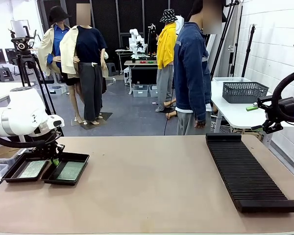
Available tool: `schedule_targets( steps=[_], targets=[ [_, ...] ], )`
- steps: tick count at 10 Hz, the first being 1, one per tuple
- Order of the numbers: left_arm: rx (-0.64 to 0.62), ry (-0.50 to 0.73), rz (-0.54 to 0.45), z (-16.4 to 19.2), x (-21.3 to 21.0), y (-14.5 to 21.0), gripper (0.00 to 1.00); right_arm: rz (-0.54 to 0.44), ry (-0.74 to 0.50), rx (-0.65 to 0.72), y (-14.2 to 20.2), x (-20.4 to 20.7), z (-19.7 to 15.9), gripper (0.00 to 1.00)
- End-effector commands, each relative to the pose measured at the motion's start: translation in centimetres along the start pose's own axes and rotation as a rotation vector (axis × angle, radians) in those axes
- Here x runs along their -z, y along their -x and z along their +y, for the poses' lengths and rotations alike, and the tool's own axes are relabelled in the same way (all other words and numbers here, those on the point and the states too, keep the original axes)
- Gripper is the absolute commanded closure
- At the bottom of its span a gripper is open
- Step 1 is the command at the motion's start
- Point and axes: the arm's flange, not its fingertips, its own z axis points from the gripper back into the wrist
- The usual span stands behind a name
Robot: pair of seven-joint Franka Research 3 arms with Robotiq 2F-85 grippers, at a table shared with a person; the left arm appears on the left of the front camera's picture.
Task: Inspect and transfer BCBs to ESD trays.
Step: Pick up the ESD tray and place it on the left side of the table.
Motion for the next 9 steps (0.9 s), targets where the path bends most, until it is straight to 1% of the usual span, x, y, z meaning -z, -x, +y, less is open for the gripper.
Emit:
schedule_targets(
  steps=[1, 3, 4, 7, 9],
  targets=[
    [0.017, 0.008, -0.003, 0.2, -0.8, 0.2, 0.49, 0.009, -0.006, -0.011, -0.2, 0.0, 0.0, 0.00],
    [0.008, 0.043, -0.018, -0.1, -2.5, 0.3, 0.10, 0.009, -0.006, -0.011, -0.2, 0.0, 0.0, 0.00],
    [0.009, 0.036, -0.029, -0.3, -3.4, 0.3, 0.00, 0.009, -0.006, -0.011, -0.2, 0.0, 0.0, 0.00],
    [0.021, 0.040, -0.061, -1.2, -6.0, 0.5, 0.00, 0.009, -0.006, -0.011, -0.2, 0.0, 0.0, 0.00],
    [0.020, 0.038, -0.063, -1.5, -6.3, 0.4, 0.00, 0.009, -0.006, -0.011, -0.2, 0.0, 0.0, 0.00]
  ],
)
